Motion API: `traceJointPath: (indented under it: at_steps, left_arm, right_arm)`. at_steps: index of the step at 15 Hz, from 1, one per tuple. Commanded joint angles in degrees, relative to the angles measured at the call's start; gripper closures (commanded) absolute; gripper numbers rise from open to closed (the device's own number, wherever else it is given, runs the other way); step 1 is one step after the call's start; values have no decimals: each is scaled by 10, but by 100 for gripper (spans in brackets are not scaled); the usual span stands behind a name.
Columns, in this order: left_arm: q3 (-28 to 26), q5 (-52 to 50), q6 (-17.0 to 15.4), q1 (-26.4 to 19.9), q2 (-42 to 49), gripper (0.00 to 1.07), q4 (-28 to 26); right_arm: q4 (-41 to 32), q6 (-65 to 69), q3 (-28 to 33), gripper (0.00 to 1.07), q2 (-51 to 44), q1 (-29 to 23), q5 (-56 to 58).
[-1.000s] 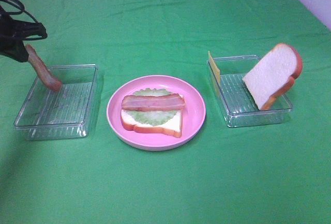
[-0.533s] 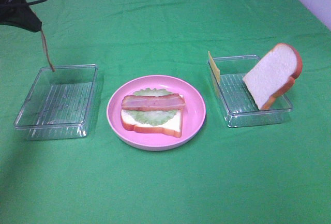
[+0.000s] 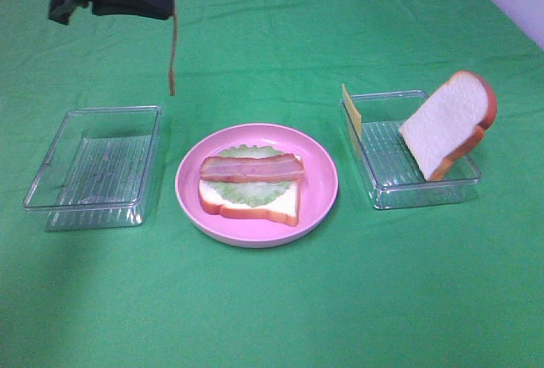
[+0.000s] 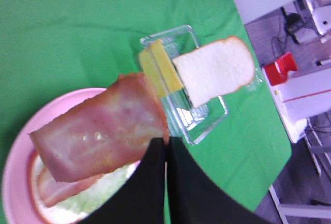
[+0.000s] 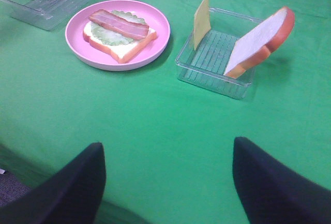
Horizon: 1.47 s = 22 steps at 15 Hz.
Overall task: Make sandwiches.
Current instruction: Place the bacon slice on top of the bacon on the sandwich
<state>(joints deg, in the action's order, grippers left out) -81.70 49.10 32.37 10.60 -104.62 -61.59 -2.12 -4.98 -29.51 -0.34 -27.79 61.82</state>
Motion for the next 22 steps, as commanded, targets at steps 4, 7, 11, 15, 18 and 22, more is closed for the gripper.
traceJointPath:
  at_steps: [4,7,11,15,18,22]
  left_arm:
    - [-2,-3,71,97,-91,107,-139]
    - [-2,-3,83,131,-147,107,-150]
    - [-2,-5,80,117,-171,107,-30]
    - [-2,-29,29,98,-171,107,58]
    - [-2,-61,17,99,-171,107,96]
    - [-2,-65,18,99,-171,101,117]
  right_arm:
    - [3,-6,1,40,-8,2,-6]
    - [3,-6,1,40,-8,2,-6]
    - [3,-6,1,40,-8,2,-6]
    - [3,-6,1,40,-8,2,-6]
    - [3,-6,1,40,-8,2,-6]
    - [3,-6,1,40,-8,2,-6]
